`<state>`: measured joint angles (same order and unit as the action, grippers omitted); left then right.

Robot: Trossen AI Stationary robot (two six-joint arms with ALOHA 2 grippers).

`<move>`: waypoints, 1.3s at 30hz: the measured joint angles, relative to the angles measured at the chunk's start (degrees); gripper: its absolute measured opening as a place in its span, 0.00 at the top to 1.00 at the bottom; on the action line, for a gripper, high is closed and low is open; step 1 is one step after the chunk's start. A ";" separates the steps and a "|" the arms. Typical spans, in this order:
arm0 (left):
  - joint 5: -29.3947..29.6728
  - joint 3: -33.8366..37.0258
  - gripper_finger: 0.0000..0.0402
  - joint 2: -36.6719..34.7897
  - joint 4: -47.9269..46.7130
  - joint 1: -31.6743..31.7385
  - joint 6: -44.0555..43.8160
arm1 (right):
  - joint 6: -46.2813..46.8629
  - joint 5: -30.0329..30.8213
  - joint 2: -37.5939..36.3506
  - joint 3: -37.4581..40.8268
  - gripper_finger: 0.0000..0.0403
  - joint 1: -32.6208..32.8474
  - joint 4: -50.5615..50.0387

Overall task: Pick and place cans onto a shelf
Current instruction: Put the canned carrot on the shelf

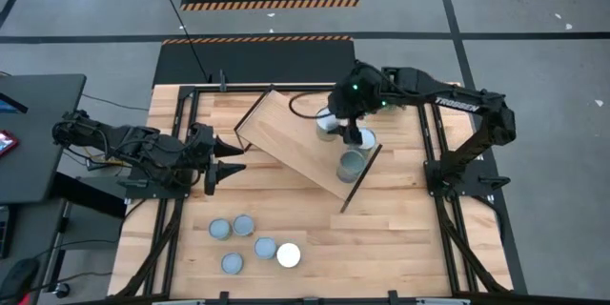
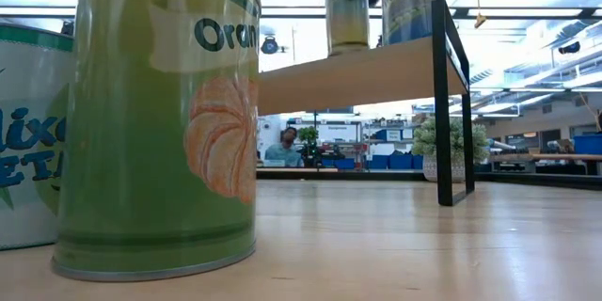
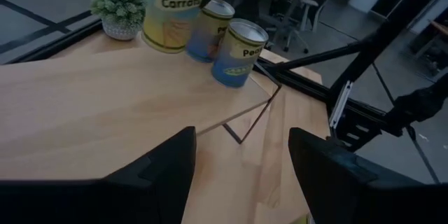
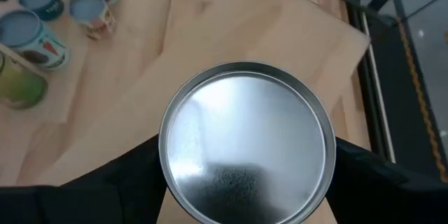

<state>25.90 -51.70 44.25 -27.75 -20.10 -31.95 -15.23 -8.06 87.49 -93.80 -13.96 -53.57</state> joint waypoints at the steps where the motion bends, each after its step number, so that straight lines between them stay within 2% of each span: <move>1: 0.01 0.00 0.41 0.02 0.01 0.00 -0.08 | -0.09 -0.82 0.27 0.00 0.21 -0.83 0.17; 8: 0.01 0.00 0.41 0.00 0.00 0.02 -0.44 | -2.94 -2.28 1.99 -0.02 0.21 -4.03 -0.49; 12: 0.01 0.00 0.41 0.00 -0.02 0.01 -0.46 | -5.04 -5.06 3.06 -0.04 0.21 -4.80 -2.49; 18: 0.01 0.00 0.41 0.02 -0.26 0.00 -0.41 | -5.98 -5.32 3.16 -0.04 0.21 -6.17 -3.79; 39: -0.01 0.00 0.41 0.02 -0.46 0.02 -0.41 | -5.96 -8.20 3.45 1.43 0.17 -6.80 -6.83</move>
<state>25.89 -51.70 44.27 -28.21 -20.08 -32.36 -21.19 -16.26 90.94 -92.37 -20.77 -60.40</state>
